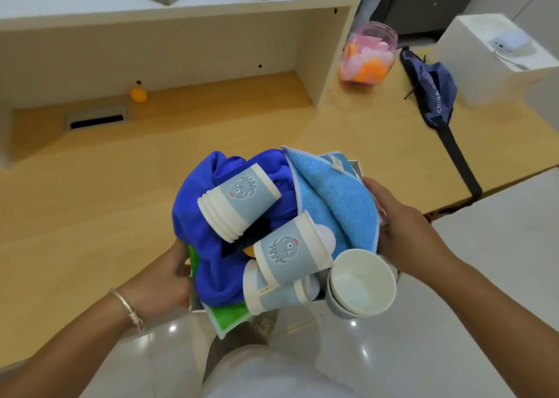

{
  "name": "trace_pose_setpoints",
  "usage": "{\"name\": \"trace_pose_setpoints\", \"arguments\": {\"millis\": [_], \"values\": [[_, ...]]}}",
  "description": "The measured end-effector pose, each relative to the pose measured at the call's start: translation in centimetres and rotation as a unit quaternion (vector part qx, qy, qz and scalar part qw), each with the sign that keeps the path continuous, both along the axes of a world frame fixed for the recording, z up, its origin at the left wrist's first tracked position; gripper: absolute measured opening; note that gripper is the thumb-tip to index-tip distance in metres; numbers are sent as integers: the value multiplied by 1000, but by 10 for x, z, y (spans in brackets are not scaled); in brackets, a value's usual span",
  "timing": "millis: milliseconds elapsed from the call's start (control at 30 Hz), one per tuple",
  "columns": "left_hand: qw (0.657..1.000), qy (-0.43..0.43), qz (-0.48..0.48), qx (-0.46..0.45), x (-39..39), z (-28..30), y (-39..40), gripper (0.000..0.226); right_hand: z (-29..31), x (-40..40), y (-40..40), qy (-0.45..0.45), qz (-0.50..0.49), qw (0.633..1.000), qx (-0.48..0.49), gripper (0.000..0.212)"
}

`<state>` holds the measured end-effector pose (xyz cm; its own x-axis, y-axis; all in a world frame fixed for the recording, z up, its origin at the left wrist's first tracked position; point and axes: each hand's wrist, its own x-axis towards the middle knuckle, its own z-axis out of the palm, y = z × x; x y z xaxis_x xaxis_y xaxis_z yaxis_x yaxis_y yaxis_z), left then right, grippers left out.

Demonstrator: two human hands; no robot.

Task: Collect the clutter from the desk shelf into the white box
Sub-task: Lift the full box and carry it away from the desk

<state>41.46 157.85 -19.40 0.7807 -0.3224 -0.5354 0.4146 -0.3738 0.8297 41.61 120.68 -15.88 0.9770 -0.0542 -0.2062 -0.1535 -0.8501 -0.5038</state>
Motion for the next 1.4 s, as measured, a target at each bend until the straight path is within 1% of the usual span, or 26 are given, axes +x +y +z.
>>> {"name": "trace_pose_setpoints", "arguments": {"millis": [67, 167, 300, 333, 467, 533, 667, 800, 933, 1000, 1100, 1300, 1400], "values": [[1000, -5, 16, 8, -1, 5, -23, 72, 0, 8, -23, -2, 15, 1000, 8, 84], [999, -23, 45, 20, -12, 10, -62, 70, -3, 15, -60, -14, 46, 999, 6, 87], [993, -57, 95, 36, -52, 8, -122, 70, -12, 13, -115, -32, 105, 994, 7, 89], [991, -56, 114, 44, -63, 7, -138, 68, -13, 12, -130, -36, 122, 992, 10, 88], [982, 0, 179, 68, -116, 11, -197, 50, -15, -2, -180, -31, 178, 983, 16, 87], [979, -2, 190, 67, -144, 10, -222, 46, -16, -13, -199, -25, 200, 979, 3, 86], [979, -6, 192, 64, -190, 4, -256, 50, -21, -49, -228, -12, 217, 976, -1, 86], [982, 7, 179, 64, -227, -14, -269, 50, -34, -89, -239, -1, 207, 978, -2, 86], [984, 18, 174, 41, -257, -44, -260, 68, -56, -127, -233, 14, 176, 984, 23, 80], [986, 15, 160, 47, -269, -64, -249, 71, -73, -147, -225, 16, 160, 986, 43, 75], [988, 5, 138, 63, -283, -97, -232, 70, -110, -176, -211, 10, 140, 987, 76, 68], [991, 12, 109, 76, -291, -190, -208, 64, -216, -214, -195, 28, 84, 994, 70, 79], [991, 24, 99, 87, -290, -245, -206, 61, -272, -221, -196, 42, 63, 995, 58, 78]]}}
